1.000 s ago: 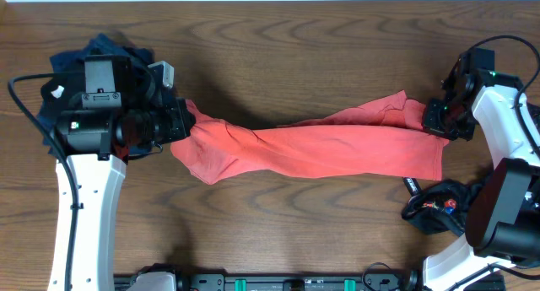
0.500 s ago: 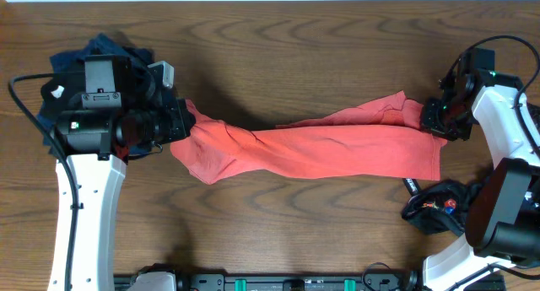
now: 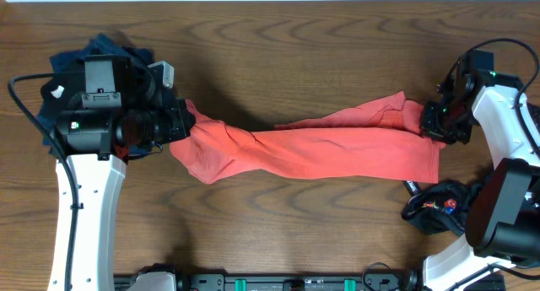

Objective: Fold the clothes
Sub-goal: 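Hold both shirt ends and pull grippers apart to stretch the shirt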

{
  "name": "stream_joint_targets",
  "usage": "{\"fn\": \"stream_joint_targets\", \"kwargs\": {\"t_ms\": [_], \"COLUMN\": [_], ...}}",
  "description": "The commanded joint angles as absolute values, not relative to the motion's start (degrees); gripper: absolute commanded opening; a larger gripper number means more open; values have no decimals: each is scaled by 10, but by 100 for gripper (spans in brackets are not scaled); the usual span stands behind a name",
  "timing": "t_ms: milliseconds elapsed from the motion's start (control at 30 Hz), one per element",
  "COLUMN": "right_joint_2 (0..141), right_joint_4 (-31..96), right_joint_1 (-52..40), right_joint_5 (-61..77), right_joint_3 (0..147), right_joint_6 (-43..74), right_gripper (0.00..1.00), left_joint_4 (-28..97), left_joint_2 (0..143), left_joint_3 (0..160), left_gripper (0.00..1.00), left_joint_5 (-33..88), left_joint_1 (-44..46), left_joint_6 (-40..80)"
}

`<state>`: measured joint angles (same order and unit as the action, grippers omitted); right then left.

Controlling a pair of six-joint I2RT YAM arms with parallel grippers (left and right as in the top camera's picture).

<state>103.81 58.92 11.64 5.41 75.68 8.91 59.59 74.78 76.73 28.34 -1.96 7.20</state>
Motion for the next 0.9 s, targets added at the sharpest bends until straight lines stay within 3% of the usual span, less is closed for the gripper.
{"fn": "stream_joint_targets", "kwargs": {"t_ms": [0, 467, 767, 867], "right_joint_2": [1017, 1017, 1017, 1017], "right_joint_4": [599, 652, 669, 668], "right_joint_1": [123, 123, 123, 123], "right_joint_5": [59, 58, 58, 58], "right_joint_3": [761, 761, 761, 761], "right_joint_6": [87, 98, 98, 98], "right_gripper": [21, 19, 24, 16], "left_joint_4": [595, 595, 595, 595], "left_joint_2": [746, 746, 746, 746], "left_joint_3": [767, 767, 767, 767], "left_gripper": [6, 6, 6, 6], "left_joint_5": [285, 285, 285, 285], "left_joint_1": [-23, -23, -23, -23], "left_joint_6": [60, 60, 60, 60]}}
